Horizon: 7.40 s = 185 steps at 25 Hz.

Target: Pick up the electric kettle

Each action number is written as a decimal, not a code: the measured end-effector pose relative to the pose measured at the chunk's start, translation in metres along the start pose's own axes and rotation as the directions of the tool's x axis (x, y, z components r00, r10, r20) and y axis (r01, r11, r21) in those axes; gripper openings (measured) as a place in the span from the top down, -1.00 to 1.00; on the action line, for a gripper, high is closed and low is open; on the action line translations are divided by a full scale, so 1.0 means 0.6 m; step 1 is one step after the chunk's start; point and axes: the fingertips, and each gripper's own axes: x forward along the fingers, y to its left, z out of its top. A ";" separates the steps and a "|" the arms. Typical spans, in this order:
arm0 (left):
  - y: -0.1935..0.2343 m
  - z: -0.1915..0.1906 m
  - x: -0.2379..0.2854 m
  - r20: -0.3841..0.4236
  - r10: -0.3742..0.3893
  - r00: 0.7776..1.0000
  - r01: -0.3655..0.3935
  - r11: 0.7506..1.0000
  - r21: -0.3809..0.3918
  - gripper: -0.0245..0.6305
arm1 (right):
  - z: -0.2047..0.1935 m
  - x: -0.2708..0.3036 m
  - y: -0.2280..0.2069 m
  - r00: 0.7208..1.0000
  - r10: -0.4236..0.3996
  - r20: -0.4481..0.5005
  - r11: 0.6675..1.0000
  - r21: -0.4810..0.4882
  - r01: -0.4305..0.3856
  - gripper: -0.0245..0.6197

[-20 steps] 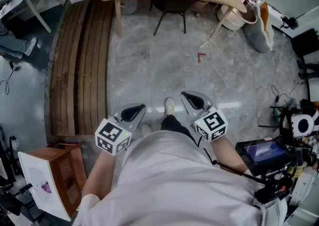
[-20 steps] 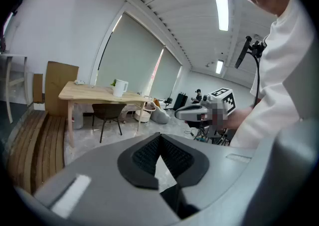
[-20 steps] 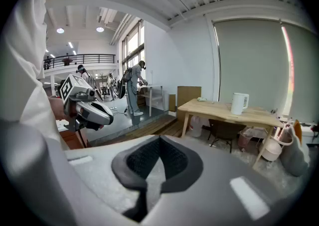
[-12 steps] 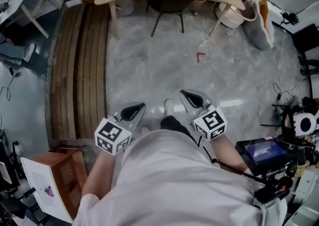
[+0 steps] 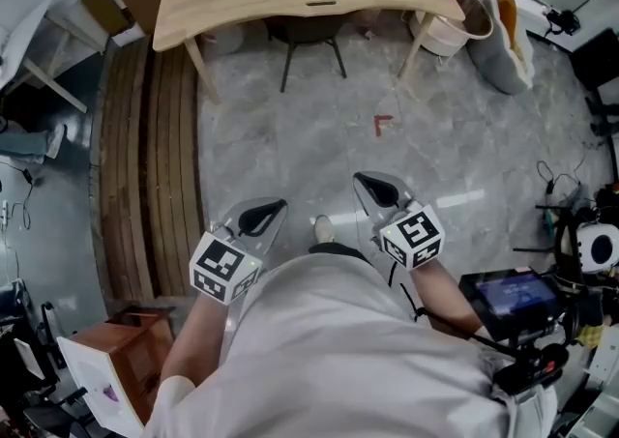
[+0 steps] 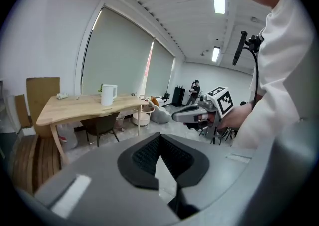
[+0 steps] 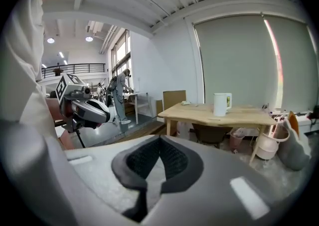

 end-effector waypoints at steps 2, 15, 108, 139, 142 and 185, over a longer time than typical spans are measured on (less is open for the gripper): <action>0.007 0.032 0.045 0.016 -0.006 1.000 0.006 1.000 -0.001 0.90 | 0.012 0.003 -0.049 1.000 -0.004 0.009 1.000 -0.019 0.004 0.91; 0.116 0.115 0.251 0.002 -0.034 0.999 0.034 0.999 -0.026 0.88 | 0.002 0.099 -0.288 0.996 -0.089 -0.013 0.996 0.028 0.090 0.73; 0.880 0.514 0.738 0.007 0.283 0.959 -0.273 0.933 -0.233 0.87 | 0.321 0.968 -1.340 0.886 -0.463 0.009 0.879 0.134 0.457 0.80; 0.859 0.459 0.624 0.084 0.152 0.985 -0.132 0.969 -0.208 0.87 | 0.429 0.827 -1.233 0.852 -0.521 0.055 0.846 0.164 0.507 0.80; 0.846 0.447 0.597 0.089 0.128 0.988 -0.109 0.975 -0.192 0.87 | 0.432 0.800 -1.190 0.849 -0.526 0.054 0.843 0.162 0.513 0.80; 0.707 0.339 0.458 0.085 -0.116 0.990 0.122 0.990 -0.069 0.87 | 0.434 0.579 -0.820 0.870 -0.478 0.120 0.876 0.147 0.460 0.80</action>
